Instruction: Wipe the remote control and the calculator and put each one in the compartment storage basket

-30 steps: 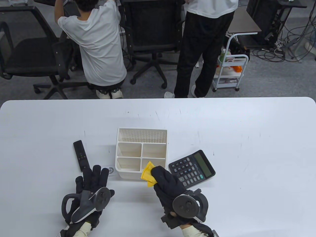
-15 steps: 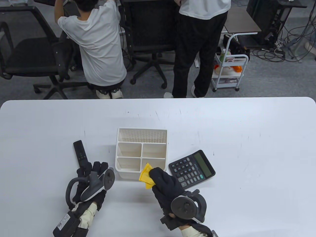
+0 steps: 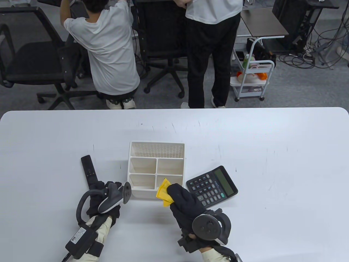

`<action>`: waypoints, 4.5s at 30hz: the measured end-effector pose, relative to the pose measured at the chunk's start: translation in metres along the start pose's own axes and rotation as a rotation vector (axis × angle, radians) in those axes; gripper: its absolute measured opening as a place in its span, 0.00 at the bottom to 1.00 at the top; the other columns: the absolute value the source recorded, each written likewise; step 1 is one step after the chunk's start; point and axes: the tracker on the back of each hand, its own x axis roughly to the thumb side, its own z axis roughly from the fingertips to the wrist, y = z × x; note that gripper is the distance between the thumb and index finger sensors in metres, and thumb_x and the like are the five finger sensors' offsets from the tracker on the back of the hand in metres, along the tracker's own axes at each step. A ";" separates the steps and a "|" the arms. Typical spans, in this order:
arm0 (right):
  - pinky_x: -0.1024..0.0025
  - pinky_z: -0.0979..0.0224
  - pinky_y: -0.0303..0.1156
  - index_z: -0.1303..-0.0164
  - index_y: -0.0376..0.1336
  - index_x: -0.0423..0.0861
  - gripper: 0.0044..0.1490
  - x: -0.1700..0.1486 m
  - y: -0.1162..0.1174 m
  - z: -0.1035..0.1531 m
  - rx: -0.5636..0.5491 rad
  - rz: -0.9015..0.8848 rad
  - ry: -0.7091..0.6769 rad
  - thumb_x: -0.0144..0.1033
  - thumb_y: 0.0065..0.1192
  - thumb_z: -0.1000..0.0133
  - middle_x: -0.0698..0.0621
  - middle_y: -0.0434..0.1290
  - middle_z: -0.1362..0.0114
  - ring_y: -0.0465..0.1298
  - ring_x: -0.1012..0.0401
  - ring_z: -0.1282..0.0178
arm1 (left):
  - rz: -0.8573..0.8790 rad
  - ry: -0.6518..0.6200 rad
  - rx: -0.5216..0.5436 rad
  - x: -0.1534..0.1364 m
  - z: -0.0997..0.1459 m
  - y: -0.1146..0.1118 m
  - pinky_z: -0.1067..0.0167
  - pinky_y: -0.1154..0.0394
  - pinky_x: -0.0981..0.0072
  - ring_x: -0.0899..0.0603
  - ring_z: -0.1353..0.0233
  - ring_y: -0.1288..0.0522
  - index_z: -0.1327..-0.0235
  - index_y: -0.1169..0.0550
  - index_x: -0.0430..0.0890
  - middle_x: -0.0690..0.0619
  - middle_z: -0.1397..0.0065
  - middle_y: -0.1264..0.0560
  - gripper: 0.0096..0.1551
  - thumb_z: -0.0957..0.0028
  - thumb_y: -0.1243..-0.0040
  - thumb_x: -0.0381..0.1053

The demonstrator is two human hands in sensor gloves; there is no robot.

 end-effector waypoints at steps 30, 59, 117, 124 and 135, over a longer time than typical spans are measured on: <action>0.45 0.36 0.71 0.26 0.65 0.38 0.31 -0.010 -0.007 -0.004 -0.054 -0.077 0.073 0.32 0.60 0.40 0.34 0.70 0.24 0.73 0.41 0.32 | 0.662 -0.071 0.445 -0.026 0.085 0.088 0.37 0.23 0.44 0.43 0.38 0.14 0.30 0.29 0.49 0.48 0.31 0.22 0.30 0.48 0.47 0.49; 0.37 0.37 0.71 0.24 0.60 0.32 0.33 0.024 0.034 -0.019 -0.106 -0.444 0.078 0.31 0.58 0.38 0.29 0.71 0.25 0.75 0.37 0.33 | 1.049 -0.356 0.383 0.007 0.091 0.054 0.44 0.17 0.52 0.50 0.46 0.09 0.34 0.24 0.44 0.48 0.39 0.15 0.30 0.48 0.39 0.56; 0.38 0.35 0.69 0.21 0.59 0.38 0.33 0.019 0.035 -0.003 -0.065 -0.426 0.032 0.35 0.55 0.37 0.30 0.64 0.20 0.71 0.38 0.28 | 0.959 -0.447 0.492 0.010 0.100 0.062 0.43 0.17 0.53 0.51 0.46 0.09 0.34 0.25 0.45 0.51 0.41 0.13 0.32 0.50 0.36 0.56; 0.39 0.36 0.71 0.22 0.58 0.35 0.34 0.021 0.040 -0.001 -0.015 -0.423 0.036 0.35 0.56 0.37 0.29 0.68 0.24 0.74 0.38 0.31 | 0.997 -0.348 0.519 0.003 0.101 0.059 0.43 0.17 0.53 0.51 0.46 0.09 0.32 0.26 0.43 0.50 0.41 0.14 0.33 0.49 0.37 0.55; 0.39 0.35 0.70 0.22 0.59 0.37 0.33 0.024 0.035 0.001 -0.080 -0.433 0.027 0.35 0.55 0.37 0.29 0.64 0.21 0.72 0.37 0.30 | 0.886 -0.370 0.497 0.012 0.107 0.063 0.41 0.19 0.51 0.49 0.45 0.10 0.31 0.27 0.45 0.50 0.39 0.15 0.33 0.49 0.36 0.56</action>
